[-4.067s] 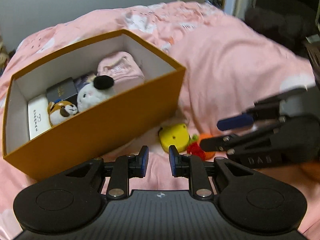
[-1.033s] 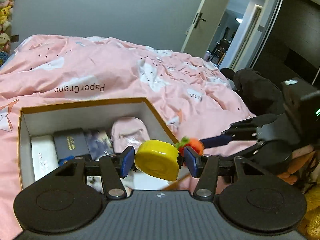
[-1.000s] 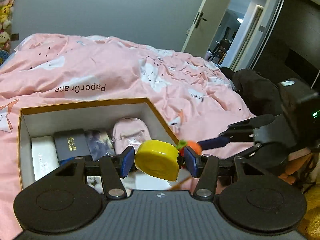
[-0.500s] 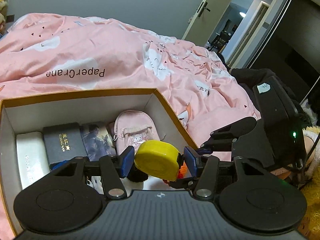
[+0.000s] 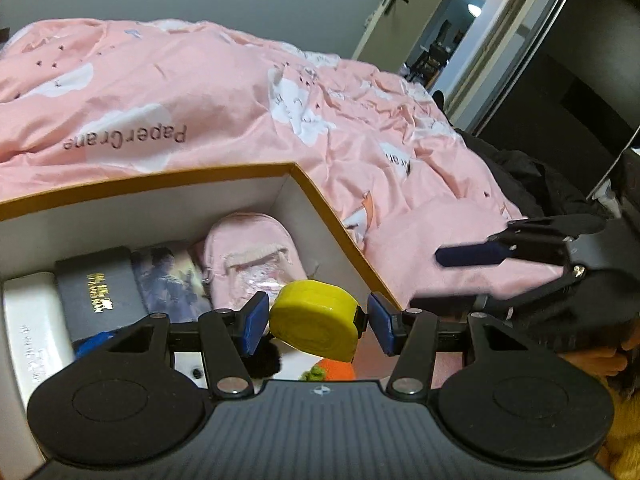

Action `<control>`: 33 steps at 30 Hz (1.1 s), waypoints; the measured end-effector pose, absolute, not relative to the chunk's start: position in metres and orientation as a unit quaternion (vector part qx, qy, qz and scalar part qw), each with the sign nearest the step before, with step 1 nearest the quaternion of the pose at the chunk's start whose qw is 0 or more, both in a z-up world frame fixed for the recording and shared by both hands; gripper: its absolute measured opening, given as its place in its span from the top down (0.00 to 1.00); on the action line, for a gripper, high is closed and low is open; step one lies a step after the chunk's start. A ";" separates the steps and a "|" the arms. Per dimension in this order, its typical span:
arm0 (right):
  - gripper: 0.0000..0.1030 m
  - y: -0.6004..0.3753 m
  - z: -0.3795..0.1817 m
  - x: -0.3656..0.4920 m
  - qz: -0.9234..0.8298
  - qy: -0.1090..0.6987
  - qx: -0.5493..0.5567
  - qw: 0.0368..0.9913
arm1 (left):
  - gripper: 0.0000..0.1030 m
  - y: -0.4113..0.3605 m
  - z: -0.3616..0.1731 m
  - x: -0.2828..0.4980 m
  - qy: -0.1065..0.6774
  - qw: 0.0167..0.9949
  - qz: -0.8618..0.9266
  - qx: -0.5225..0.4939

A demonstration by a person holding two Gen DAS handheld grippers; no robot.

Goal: Organize objects
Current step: 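Open the right tool to drop the fruit while the left tool lowers the tape measure in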

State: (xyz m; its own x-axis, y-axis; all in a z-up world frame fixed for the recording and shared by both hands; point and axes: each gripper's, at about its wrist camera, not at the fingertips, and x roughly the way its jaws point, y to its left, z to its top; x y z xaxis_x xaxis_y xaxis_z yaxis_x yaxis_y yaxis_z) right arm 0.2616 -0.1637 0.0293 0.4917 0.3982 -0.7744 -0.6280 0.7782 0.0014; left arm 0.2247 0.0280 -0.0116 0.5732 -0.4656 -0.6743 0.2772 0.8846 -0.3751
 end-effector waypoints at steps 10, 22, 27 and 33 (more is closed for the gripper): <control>0.44 -0.185 -0.007 0.269 0.221 0.386 -0.005 0.896 | 0.40 -0.006 -0.037 0.241 0.468 0.860 -0.201 -0.042; 0.43 -0.202 -0.020 0.270 0.207 0.383 0.007 0.900 | 0.40 -0.029 -0.053 0.260 0.523 0.837 -0.159 0.018; 0.43 -0.203 -0.021 0.269 0.210 0.383 0.010 0.899 | 0.39 -0.043 -0.059 0.264 0.536 0.828 -0.151 0.067; 0.43 -0.204 -0.022 0.268 0.210 0.385 0.011 0.899 | 0.39 -0.045 -0.060 0.264 0.539 0.823 -0.161 0.085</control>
State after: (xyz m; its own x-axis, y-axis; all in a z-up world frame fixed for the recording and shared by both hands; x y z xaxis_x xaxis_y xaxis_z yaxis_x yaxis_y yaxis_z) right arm 0.2680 -0.2035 -0.0225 0.6162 0.3852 -0.6870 -0.3686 0.9119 0.1806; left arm 0.2637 -0.0447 -0.0604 0.3680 -0.1729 -0.9136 0.3559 0.9339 -0.0334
